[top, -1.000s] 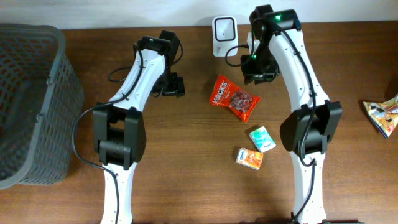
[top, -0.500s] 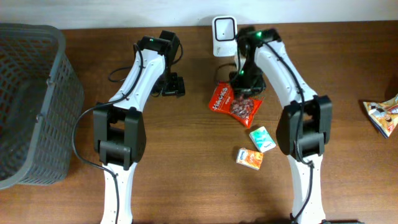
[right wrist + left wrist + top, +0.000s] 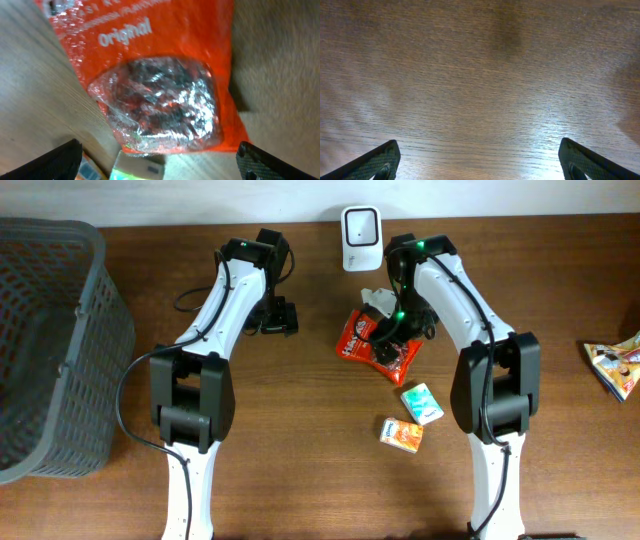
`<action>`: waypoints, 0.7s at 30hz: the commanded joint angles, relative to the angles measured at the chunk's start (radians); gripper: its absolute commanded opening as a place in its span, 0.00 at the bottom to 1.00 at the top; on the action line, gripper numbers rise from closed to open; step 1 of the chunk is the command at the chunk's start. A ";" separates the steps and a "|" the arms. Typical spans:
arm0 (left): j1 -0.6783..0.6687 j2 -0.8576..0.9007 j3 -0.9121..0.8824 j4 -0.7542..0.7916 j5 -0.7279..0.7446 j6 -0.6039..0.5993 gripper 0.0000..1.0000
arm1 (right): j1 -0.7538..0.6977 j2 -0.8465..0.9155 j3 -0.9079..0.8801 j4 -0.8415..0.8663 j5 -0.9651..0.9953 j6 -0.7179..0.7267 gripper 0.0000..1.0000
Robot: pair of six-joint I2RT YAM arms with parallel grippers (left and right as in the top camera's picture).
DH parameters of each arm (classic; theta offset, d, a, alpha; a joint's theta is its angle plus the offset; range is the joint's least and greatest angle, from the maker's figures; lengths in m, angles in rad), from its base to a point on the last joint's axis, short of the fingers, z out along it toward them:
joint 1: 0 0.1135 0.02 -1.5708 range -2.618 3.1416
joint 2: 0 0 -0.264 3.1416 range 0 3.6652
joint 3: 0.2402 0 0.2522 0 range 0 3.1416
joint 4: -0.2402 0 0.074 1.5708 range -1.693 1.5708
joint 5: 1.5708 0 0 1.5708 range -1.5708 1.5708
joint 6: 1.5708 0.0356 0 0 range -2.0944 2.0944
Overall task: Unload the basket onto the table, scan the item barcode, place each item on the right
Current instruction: 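Hold the red candy bag up in front of the scanner, right gripper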
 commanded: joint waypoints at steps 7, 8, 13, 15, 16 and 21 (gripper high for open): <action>-0.003 -0.003 0.017 0.013 -0.011 0.002 0.99 | 0.103 -0.015 -0.058 0.150 0.132 -0.098 0.99; -0.003 -0.003 0.017 0.013 -0.011 0.002 0.99 | 0.103 -0.015 -0.068 0.161 0.132 -0.097 0.99; -0.005 -0.003 0.017 0.014 -0.011 0.002 0.99 | 0.099 -0.015 -0.143 0.223 0.146 -0.084 0.91; -0.007 -0.003 0.017 0.014 -0.011 0.002 0.99 | 0.097 -0.015 -0.149 0.236 0.161 -0.034 0.71; -0.008 -0.003 0.017 0.014 -0.011 0.002 0.99 | 0.097 -0.015 -0.149 0.235 0.162 -0.022 0.62; -0.008 -0.003 0.017 0.016 -0.011 0.002 0.99 | 0.098 -0.016 -0.105 0.235 0.193 0.113 0.34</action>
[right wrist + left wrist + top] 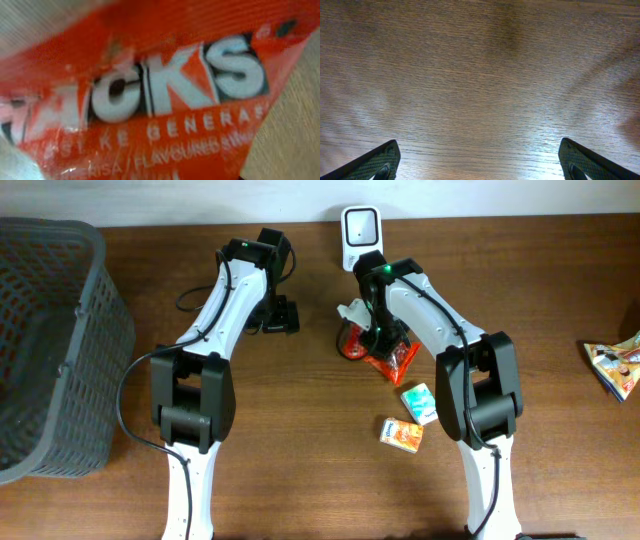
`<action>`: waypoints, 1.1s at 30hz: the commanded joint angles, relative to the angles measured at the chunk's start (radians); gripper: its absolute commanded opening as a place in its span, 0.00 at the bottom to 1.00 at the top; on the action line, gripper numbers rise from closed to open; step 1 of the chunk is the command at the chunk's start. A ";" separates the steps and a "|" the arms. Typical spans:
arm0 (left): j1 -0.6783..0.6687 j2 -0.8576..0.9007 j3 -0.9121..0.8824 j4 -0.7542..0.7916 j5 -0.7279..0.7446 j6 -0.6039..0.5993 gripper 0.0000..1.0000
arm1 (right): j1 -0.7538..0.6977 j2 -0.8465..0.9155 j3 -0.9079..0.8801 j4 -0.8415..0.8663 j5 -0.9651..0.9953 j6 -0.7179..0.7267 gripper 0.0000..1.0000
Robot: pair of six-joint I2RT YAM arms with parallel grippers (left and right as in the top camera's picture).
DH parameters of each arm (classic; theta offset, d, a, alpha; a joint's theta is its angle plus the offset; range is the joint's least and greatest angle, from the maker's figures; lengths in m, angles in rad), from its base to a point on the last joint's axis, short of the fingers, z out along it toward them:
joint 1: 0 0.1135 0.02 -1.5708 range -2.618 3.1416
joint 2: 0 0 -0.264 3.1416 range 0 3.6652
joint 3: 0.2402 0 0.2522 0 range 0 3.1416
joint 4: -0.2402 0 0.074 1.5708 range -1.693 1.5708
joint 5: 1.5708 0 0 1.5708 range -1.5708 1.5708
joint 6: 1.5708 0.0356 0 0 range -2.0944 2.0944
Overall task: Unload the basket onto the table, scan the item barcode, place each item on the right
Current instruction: 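Hold the red candy bag up in front of the scanner, right gripper, then carry the red candy bag to the right table edge and release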
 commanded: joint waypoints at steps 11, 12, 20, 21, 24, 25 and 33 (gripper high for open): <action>-0.004 -0.003 0.016 -0.003 -0.003 0.002 0.99 | -0.027 -0.015 0.326 0.312 0.039 0.607 0.16; -0.004 -0.003 0.016 -0.004 0.001 0.002 0.99 | -0.027 -0.015 0.326 0.372 0.038 0.607 0.16; -0.004 -0.003 0.016 -0.005 0.000 0.002 0.99 | -0.029 0.018 0.325 0.827 0.038 0.608 0.07; -0.004 -0.003 0.016 -0.005 0.000 0.002 0.99 | -0.029 0.034 0.325 0.841 0.043 0.629 0.07; -0.004 -0.003 0.016 -0.005 0.000 0.002 0.99 | -0.029 0.084 0.325 0.866 0.046 0.670 0.07; -0.004 -0.003 0.016 -0.005 0.000 0.002 0.99 | -0.029 0.100 0.325 0.875 0.045 0.672 0.09; -0.004 -0.003 0.016 -0.005 0.000 0.002 0.99 | -0.052 0.010 0.326 0.861 0.046 0.675 0.11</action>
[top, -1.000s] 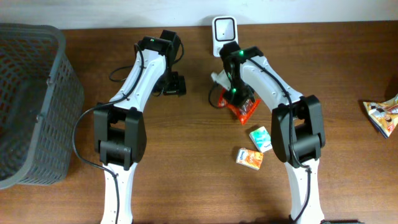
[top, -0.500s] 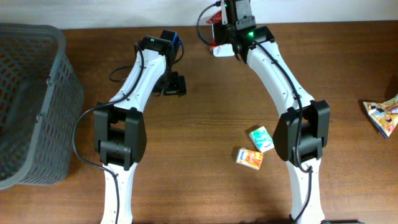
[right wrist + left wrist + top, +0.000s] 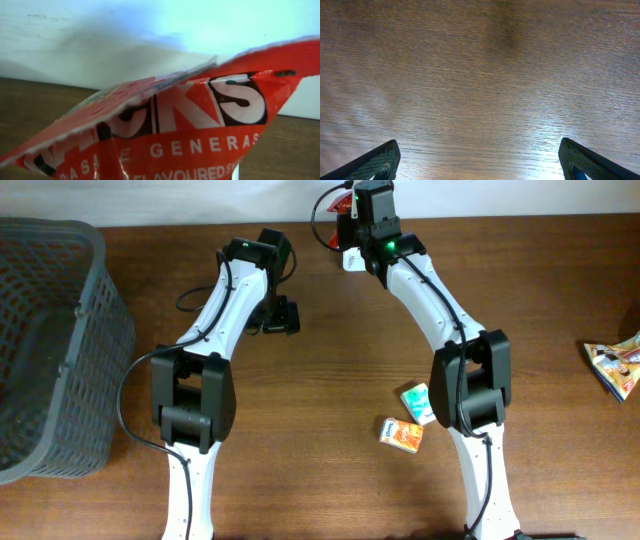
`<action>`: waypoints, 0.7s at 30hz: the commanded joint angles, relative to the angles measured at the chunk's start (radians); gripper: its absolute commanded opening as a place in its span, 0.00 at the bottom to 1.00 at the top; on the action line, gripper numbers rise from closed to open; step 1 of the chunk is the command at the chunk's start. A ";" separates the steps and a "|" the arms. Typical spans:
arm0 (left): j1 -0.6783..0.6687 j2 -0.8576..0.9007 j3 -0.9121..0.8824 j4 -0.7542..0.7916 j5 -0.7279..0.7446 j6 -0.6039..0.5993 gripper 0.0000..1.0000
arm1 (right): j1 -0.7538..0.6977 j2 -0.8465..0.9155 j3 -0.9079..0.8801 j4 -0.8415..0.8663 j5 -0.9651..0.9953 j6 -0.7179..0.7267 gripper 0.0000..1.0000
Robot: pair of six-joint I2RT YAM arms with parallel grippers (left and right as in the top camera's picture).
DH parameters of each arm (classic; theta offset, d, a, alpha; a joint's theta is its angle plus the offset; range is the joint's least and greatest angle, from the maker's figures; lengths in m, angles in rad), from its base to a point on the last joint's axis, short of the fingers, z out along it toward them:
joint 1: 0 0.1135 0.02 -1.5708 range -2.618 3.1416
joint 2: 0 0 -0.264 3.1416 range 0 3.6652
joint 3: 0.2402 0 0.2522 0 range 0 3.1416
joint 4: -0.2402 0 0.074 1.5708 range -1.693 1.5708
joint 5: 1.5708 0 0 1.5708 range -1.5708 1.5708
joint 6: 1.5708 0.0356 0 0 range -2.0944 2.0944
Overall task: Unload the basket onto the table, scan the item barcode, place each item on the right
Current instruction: 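Carry the red candy bag to the right table edge and release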
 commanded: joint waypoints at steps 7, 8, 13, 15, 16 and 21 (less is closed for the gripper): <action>-0.001 -0.003 0.015 -0.003 0.000 0.002 0.99 | -0.232 -0.314 0.019 -0.377 0.299 0.122 0.10; -0.001 -0.003 0.015 -0.006 0.000 0.002 0.99 | -0.272 -0.315 0.019 -0.435 0.325 0.145 0.11; -0.001 -0.003 0.015 -0.010 0.000 0.002 0.99 | -0.557 -0.275 0.017 -0.706 0.322 0.199 0.08; -0.001 -0.003 0.015 -0.010 0.000 0.002 0.99 | -0.664 -0.245 0.017 -0.774 0.321 0.199 0.08; -0.001 -0.003 0.015 -0.010 0.000 0.002 0.99 | -0.696 -0.230 0.015 -0.791 0.322 0.198 0.08; -0.001 -0.003 0.015 -0.010 0.000 0.002 0.99 | -0.827 -0.168 0.013 -0.802 0.212 0.190 0.42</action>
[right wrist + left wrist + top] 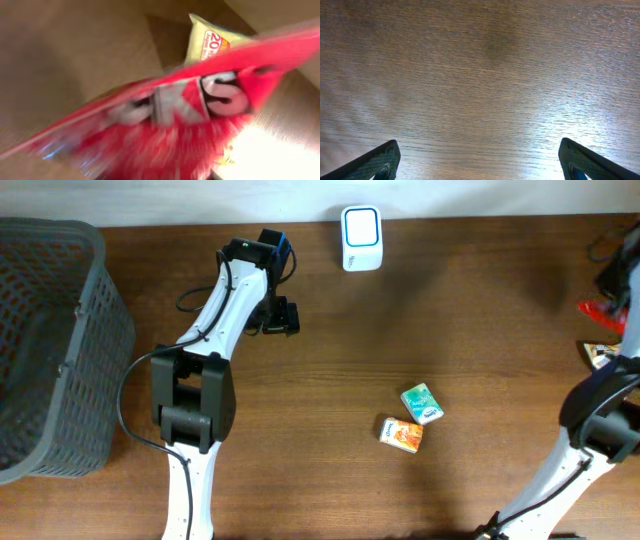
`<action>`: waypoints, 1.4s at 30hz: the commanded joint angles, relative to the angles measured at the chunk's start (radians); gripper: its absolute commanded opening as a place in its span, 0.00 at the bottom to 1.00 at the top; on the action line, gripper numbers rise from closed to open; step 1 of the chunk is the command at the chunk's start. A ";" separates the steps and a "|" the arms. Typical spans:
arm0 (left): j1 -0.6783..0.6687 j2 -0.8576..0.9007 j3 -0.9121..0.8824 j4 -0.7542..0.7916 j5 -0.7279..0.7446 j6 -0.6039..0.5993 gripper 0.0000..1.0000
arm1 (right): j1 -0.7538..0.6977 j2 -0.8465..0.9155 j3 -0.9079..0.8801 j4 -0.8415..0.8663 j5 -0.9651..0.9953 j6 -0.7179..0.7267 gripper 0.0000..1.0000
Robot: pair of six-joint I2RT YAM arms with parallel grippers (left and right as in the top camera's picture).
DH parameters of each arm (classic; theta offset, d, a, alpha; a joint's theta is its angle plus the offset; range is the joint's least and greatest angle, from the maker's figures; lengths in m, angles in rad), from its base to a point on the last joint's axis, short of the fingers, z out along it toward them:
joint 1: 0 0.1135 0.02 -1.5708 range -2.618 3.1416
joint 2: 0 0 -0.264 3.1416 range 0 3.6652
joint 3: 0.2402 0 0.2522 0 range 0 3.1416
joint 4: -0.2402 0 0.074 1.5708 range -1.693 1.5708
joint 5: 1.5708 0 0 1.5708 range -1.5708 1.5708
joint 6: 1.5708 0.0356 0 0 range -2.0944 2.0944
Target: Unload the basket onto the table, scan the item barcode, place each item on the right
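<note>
The red snack packet (165,125) fills the right wrist view, blurred and close to the camera. In the overhead view only a corner of the red snack packet (603,313) shows, at the table's far right edge. My right gripper (616,292) is shut on it, fingers hidden behind the packet. The white barcode scanner (360,225) stands at the back middle of the table, far left of the packet. My left gripper (480,166) is open over bare wood, and in the overhead view the left gripper (280,318) is left of the scanner.
A yellow snack packet (212,42) lies at the right edge, under the red one, seen from overhead as yellow snack packet (602,356). A green box (422,402) and an orange box (400,434) lie mid-table. A grey basket (100,255) stands at far left.
My right gripper has gone with the red packet from in front of the scanner at the back to the table's far right edge. The left arm has not moved.
My right gripper was open over the red packet lying on the table below the scanner. Then it was down on the packet. Then it held the packet up at the scanner. Now it holds it at the far right, above the yellow packet.
</note>
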 commanded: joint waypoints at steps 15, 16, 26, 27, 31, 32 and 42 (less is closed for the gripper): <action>-0.001 -0.078 0.023 -0.040 0.139 0.059 0.99 | -0.023 -0.325 0.000 -0.167 -0.523 0.007 0.80; -0.001 -0.116 0.023 -0.040 0.138 0.059 0.99 | -0.018 -0.342 0.000 -0.195 -0.546 0.007 0.82; -0.016 -0.508 0.022 -0.225 0.045 0.058 0.99 | 0.119 -0.348 0.000 -0.318 -0.555 -0.027 0.98; -0.037 -0.512 0.022 -0.245 0.045 0.058 0.99 | 0.125 -0.348 0.000 -0.318 -0.556 -0.027 0.99; -0.157 -0.512 -0.086 -0.182 0.121 0.058 0.99 | 0.125 -0.348 0.000 -0.318 -0.555 -0.027 0.99; -0.185 -0.512 -0.124 -0.142 0.148 0.058 0.99 | 0.125 -0.348 0.000 -0.318 -0.556 -0.027 0.99; -0.430 -0.511 -0.623 0.439 0.245 -0.164 0.99 | 0.125 -0.348 0.000 -0.318 -0.556 -0.027 0.99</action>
